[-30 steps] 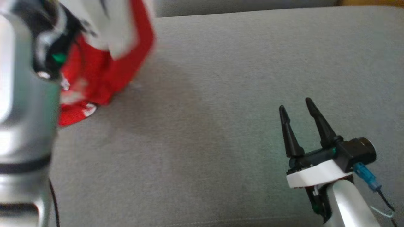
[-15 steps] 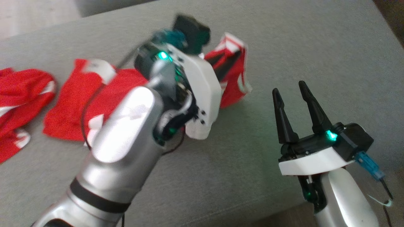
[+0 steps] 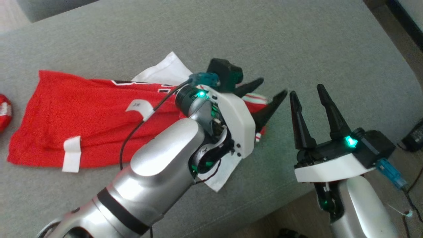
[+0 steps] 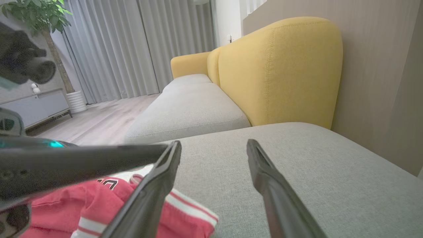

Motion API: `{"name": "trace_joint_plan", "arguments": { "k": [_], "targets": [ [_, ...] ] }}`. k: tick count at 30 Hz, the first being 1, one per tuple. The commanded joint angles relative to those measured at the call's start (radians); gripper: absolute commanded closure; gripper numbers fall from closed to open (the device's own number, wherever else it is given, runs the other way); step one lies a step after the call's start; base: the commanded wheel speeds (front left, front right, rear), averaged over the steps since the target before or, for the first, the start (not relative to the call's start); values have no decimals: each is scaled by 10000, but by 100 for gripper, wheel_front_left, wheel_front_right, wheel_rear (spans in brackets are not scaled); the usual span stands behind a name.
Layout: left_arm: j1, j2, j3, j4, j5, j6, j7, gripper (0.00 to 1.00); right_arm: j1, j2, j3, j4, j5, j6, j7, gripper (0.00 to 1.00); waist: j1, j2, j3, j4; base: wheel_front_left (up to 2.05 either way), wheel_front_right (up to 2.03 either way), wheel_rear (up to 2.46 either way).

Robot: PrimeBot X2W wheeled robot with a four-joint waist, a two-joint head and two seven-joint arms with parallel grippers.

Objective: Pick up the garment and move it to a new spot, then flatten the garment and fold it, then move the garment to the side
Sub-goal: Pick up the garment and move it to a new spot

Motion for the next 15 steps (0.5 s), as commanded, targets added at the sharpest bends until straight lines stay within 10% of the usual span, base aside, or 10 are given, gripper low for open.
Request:
{"name": "trace_joint_plan", "arguments": {
  "k": [1, 15],
  "targets": [
    [-608, -1, 270, -405, -45, 75, -201, 0, -226, 54, 160, -304, 3, -7, -60, 0, 0, 0, -45, 78, 0, 0, 0],
    [875, 1031, 871, -418, 323, 1964, -3690, 0, 406, 54, -1023, -415, -1291, -7, -60, 0, 0, 0, -981, 1844, 0, 0, 0]
  ]
}}
